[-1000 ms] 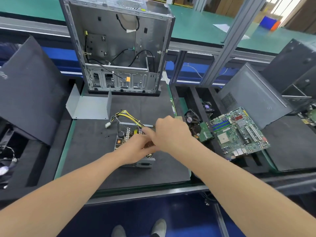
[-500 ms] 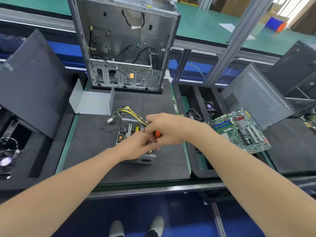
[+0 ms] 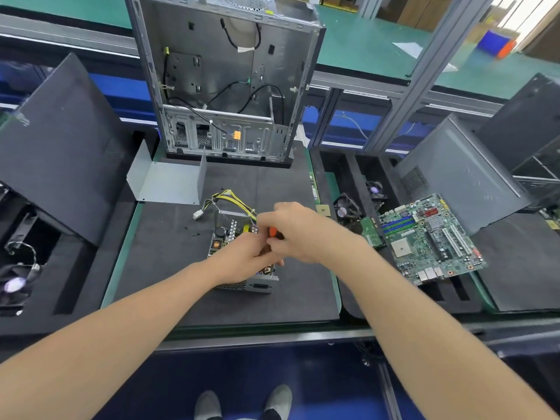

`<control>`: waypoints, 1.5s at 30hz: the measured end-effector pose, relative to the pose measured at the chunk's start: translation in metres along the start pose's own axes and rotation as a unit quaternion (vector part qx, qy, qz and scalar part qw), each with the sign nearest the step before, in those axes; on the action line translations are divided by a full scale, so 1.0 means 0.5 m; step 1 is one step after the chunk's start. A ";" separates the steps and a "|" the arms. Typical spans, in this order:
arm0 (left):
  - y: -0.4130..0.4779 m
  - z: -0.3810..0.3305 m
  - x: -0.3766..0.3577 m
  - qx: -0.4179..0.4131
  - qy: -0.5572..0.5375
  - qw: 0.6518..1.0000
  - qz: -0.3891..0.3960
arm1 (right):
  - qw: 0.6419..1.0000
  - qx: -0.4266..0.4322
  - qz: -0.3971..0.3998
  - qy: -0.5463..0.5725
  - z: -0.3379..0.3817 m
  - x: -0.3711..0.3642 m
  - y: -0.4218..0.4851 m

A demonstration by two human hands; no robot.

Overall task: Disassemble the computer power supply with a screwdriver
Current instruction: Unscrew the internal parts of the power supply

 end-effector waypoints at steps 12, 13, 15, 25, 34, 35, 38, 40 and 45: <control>0.001 -0.005 -0.003 -0.019 0.005 0.999 -0.025 | 0.983 -0.105 -0.117 -0.099 -0.002 -0.007 -0.026; 0.003 -0.007 -0.003 -0.017 0.010 0.999 -0.026 | 0.971 -0.176 -0.132 -0.097 0.006 -0.015 -0.024; 0.007 -0.007 -0.004 -0.008 0.014 0.999 -0.028 | 0.961 -0.228 -0.142 -0.073 0.020 -0.029 -0.011; 0.005 -0.003 0.003 -0.022 -0.005 1.000 -0.012 | 0.993 0.090 0.079 -0.019 -0.016 0.034 -0.011; 0.004 -0.006 0.000 -0.032 0.009 0.999 -0.019 | 0.998 0.049 0.016 -0.029 -0.019 0.028 -0.028; 0.004 -0.006 0.000 -0.034 0.004 0.999 -0.018 | 0.998 -0.027 -0.044 -0.044 -0.019 0.018 -0.028; 0.005 -0.011 0.000 -0.035 -0.002 0.999 -0.020 | 0.965 -0.217 -0.120 -0.085 0.002 -0.016 -0.023; 0.007 -0.015 0.000 -0.043 0.022 0.999 -0.023 | 0.966 -0.229 -0.122 -0.027 0.007 -0.030 -0.006; 0.005 -0.016 0.000 -0.028 0.000 1.000 -0.001 | 0.988 -0.141 -0.028 0.060 -0.025 -0.013 0.011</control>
Point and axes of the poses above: each hand's wrist, its own y-axis towards the middle knuckle, its own x-axis out of the back of the hand, z = x × y, the point moved 3 cm from there along y, towards the middle knuckle, and after that the axes turned 7 degrees about z, right-handed, at the moved point
